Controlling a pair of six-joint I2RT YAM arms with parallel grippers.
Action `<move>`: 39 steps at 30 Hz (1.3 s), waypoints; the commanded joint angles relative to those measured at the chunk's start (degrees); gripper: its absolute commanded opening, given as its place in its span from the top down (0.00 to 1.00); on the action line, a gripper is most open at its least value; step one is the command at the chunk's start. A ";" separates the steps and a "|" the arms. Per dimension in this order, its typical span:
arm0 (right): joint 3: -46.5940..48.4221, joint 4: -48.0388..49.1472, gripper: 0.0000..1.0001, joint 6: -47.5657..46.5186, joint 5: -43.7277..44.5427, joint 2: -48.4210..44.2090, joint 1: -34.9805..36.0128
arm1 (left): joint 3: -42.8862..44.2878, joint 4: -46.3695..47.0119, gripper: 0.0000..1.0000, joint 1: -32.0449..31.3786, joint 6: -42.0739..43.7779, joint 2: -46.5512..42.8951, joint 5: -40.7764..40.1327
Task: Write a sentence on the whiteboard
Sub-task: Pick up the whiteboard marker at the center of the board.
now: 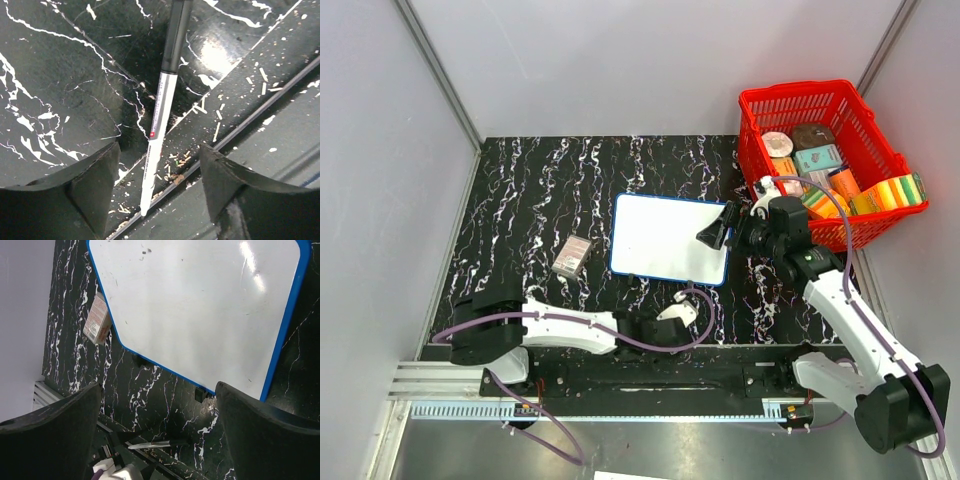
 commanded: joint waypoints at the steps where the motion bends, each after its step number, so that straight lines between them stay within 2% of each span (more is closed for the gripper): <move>1: -0.33 1.21 0.00 -0.55 -0.29 -1.53 -0.55 | -0.01 -0.26 0.36 -0.40 0.37 1.78 -5.13; 2: -0.50 1.20 0.00 -0.55 -0.20 -1.70 -0.64 | -0.28 -0.35 0.40 -0.40 0.11 2.05 -5.48; 3: -0.59 1.20 0.00 -0.55 -0.02 -1.88 -0.73 | -0.45 -0.27 0.53 -0.31 0.02 2.40 -6.18; 5: -0.68 1.03 0.00 -0.55 -0.11 -2.14 -0.81 | -0.98 -0.09 0.61 -0.31 -0.51 3.28 -7.07; 6: -0.60 0.85 0.00 -0.55 -0.28 -2.23 -1.08 | -1.16 -0.09 0.75 -0.40 -0.60 3.46 -7.42; 8: -0.42 0.77 0.00 -0.29 -1.34 -2.58 -1.52 | -1.34 -0.09 0.90 -0.40 -0.60 3.90 -7.68; 9: -0.33 0.68 0.00 -0.29 -1.86 -2.93 -1.69 | -1.42 -0.09 1.00 -0.31 -0.69 3.55 -7.69; 15: 0.37 0.68 0.00 0.24 -4.23 -4.95 -3.01 | -4.49 3.42 1.00 1.53 -0.25 -4.07 -5.41; 20: 0.90 1.11 0.00 0.68 -7.66 -6.01 -3.63 | -6.52 4.74 1.00 8.82 1.15 -15.86 0.04; 23: 3.00 0.59 0.02 0.50 -11.08 -4.87 -3.28 | -5.56 5.01 1.00 13.65 2.47 -25.60 6.79; 27: 5.29 1.90 0.04 0.32 -13.12 -2.59 1.72 | -2.84 5.01 1.00 21.46 3.18 -31.43 15.76; 30: 5.38 6.47 0.04 3.74 -14.87 -1.00 6.38 | 0.06 4.05 1.00 24.99 3.44 -33.71 20.43; 35: 4.59 13.07 0.08 6.74 -17.16 0.58 11.13 | 3.40 4.22 1.00 27.11 3.18 -35.30 23.86; 39: 4.86 13.85 0.19 7.79 -16.72 3.30 15.61 | 4.47 4.65 1.00 27.29 3.00 -35.39 24.66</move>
